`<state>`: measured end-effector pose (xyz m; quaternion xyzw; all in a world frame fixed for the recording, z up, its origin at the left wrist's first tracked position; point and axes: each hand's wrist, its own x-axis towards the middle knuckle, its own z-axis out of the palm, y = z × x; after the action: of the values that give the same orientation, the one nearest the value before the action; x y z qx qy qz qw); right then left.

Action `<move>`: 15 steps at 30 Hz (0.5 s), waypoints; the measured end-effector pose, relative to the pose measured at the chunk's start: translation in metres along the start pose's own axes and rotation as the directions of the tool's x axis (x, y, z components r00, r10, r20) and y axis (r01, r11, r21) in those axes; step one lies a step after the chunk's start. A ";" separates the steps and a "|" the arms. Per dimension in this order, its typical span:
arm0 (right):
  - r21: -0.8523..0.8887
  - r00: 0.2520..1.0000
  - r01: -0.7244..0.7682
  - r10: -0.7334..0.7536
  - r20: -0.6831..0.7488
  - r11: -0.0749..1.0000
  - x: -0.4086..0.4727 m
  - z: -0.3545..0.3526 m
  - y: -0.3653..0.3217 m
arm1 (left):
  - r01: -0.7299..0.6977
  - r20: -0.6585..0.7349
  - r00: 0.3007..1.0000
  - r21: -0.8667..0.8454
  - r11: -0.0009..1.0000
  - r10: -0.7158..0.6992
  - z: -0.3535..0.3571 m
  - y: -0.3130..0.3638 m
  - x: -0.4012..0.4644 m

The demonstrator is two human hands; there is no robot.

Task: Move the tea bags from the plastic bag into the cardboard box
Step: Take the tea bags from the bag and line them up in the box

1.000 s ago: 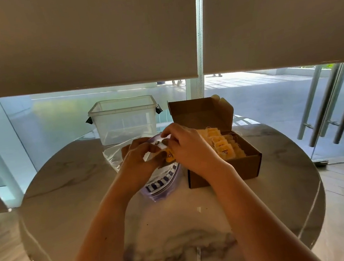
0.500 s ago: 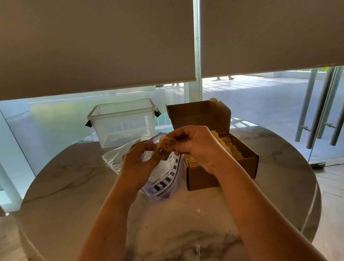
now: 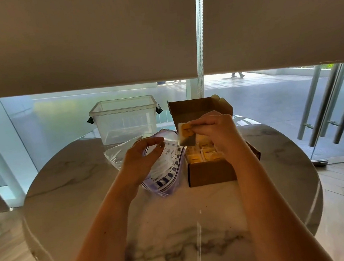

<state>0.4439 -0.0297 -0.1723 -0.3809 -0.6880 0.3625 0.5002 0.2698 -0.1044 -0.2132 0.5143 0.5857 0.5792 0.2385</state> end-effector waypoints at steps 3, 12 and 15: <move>-0.059 0.992 -0.030 0.022 -0.125 0.998 0.007 -0.018 0.010 | 0.006 0.005 1.000 -0.010 1.000 -0.006 0.000 -0.001 0.001; -0.418 0.895 -0.190 -0.018 -0.445 0.888 0.015 -0.062 0.046 | 0.037 0.012 0.999 0.000 0.999 -0.037 0.000 -0.002 0.001; -0.513 0.915 -0.202 -0.026 -0.403 0.834 0.013 -0.065 0.046 | 0.041 0.014 0.999 -0.006 0.999 -0.041 -0.001 -0.002 0.001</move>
<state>0.5114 0.0104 -0.1920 -0.6038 -0.6290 0.0908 0.4812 0.2683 -0.1036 -0.2142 0.5054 0.5926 0.5725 0.2562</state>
